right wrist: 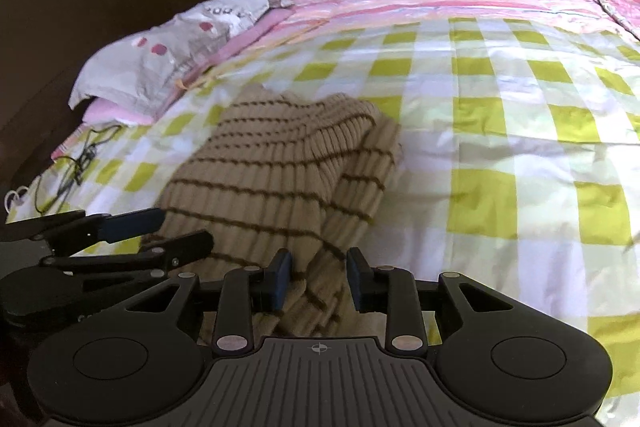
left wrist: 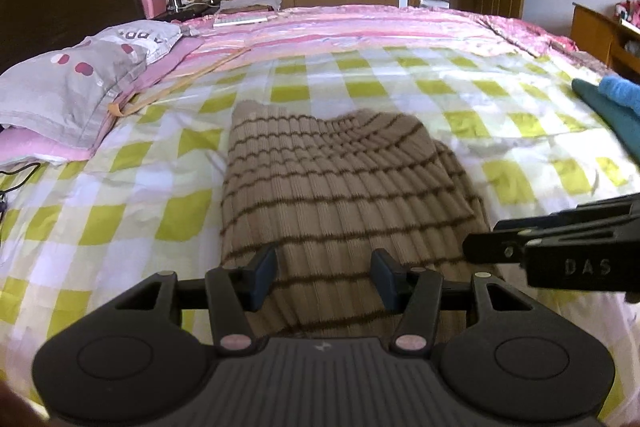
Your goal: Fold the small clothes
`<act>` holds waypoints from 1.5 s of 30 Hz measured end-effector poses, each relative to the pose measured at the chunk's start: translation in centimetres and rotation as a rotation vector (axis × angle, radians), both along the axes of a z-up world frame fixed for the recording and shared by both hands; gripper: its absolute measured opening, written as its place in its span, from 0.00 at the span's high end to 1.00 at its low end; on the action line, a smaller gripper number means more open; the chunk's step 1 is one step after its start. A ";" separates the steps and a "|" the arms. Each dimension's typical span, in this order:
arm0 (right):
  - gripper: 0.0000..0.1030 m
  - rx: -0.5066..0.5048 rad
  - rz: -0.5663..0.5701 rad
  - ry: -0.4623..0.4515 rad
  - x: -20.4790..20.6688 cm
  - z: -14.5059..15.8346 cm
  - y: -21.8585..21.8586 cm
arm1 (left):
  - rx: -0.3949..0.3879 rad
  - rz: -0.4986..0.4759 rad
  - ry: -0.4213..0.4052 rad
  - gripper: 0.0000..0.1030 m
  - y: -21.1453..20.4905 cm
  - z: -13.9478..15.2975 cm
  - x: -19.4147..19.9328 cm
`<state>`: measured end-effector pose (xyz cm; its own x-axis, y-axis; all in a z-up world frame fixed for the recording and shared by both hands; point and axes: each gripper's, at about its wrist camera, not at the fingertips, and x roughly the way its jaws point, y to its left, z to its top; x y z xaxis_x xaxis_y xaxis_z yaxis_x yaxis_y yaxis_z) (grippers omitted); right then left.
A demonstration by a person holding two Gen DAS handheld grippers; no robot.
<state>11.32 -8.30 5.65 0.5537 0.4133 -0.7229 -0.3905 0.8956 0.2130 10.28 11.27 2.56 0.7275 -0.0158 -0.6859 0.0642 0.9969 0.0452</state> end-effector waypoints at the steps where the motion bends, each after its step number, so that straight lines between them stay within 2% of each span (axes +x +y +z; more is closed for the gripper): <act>1: 0.72 -0.001 -0.002 0.003 -0.1 0.0 -0.1 | 0.003 0.001 0.000 0.44 -0.1 0.0 -0.1; 12: 0.71 -0.002 0.008 -0.053 -2.6 2.1 -0.7 | -0.018 -0.003 0.000 0.43 -1.0 1.0 -1.9; 20: 0.69 0.026 -0.003 -0.051 -4.4 2.5 -1.4 | -0.018 -0.013 0.000 0.43 -2.1 1.3 -3.2; 25: 0.69 0.007 -0.009 -0.069 -5.4 2.6 -1.9 | -0.016 -0.013 -0.004 0.43 -2.6 1.5 -3.7; 33: 0.68 0.014 -0.026 -0.042 -6.2 1.9 -2.6 | 0.001 -0.024 -0.001 0.42 -3.5 1.3 -4.8; 38: 0.63 0.007 -0.023 -0.037 -6.9 1.5 -2.8 | 0.000 -0.023 0.013 0.42 -3.9 0.8 -5.3; 45: 0.63 -0.011 -0.031 -0.025 -7.6 0.7 -3.2 | 0.020 -0.005 0.003 0.26 -4.0 0.4 -6.6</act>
